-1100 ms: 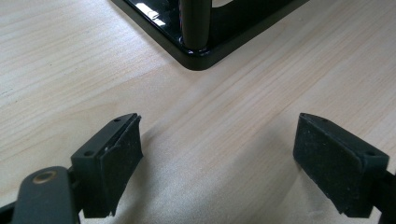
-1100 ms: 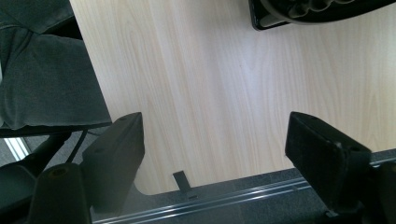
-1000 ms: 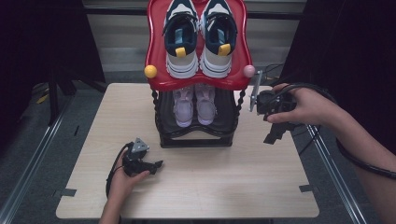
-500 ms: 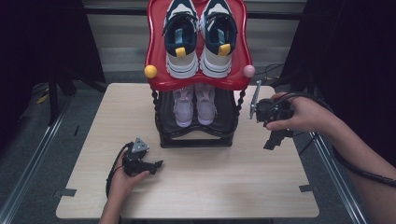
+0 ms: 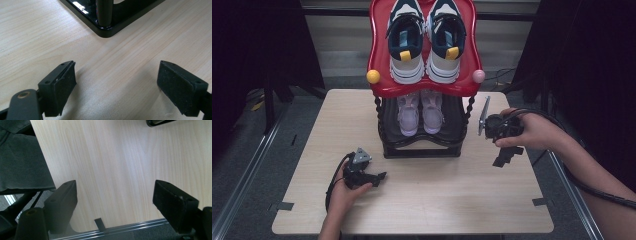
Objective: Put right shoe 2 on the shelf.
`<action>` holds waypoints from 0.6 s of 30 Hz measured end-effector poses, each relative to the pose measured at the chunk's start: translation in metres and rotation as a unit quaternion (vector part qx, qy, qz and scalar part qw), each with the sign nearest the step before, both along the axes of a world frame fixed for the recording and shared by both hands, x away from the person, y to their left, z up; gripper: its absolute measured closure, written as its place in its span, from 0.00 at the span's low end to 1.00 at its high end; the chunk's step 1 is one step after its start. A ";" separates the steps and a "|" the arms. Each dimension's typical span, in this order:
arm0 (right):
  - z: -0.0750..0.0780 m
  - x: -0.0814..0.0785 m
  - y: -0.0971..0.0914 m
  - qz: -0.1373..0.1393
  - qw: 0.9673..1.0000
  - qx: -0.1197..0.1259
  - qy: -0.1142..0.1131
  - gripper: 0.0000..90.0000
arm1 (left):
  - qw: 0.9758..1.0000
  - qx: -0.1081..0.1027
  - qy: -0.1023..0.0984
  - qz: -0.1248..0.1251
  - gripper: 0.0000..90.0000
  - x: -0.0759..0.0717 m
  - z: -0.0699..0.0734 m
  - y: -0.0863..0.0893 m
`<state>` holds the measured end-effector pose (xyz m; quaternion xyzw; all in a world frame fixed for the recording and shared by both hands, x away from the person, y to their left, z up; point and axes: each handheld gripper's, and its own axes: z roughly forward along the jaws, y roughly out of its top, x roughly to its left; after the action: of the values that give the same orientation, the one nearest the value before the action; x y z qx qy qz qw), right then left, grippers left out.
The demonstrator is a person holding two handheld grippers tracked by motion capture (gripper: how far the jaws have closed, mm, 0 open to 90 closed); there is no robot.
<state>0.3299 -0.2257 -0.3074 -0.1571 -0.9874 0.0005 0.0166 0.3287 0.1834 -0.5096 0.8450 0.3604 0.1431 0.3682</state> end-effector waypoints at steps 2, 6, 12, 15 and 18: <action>-0.002 -0.002 0.000 -0.011 1.000 -0.008 0.003 0.21 | 1.000 0.000 0.000 0.000 0.16 0.000 0.000 0.000; -0.009 -0.001 -0.002 -0.005 1.000 -0.003 0.001 0.21 | 1.000 0.000 0.000 0.000 0.16 0.000 0.000 0.000; -0.017 -0.002 -0.004 -0.003 1.000 -0.002 0.002 0.21 | 1.000 0.000 0.000 0.000 0.16 0.000 0.000 0.000; -0.022 -0.003 -0.004 -0.009 1.000 -0.005 0.006 0.21 | 1.000 -0.001 -0.001 0.001 0.16 0.000 0.000 0.000; -0.027 -0.003 -0.005 -0.002 1.000 -0.006 0.006 0.21 | 1.000 -0.001 -0.001 0.001 0.16 0.000 0.000 0.000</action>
<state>0.3269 -0.2302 -0.3348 -0.1592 -0.9870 0.0076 0.0216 0.3286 0.1833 -0.5099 0.8441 0.3609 0.1438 0.3696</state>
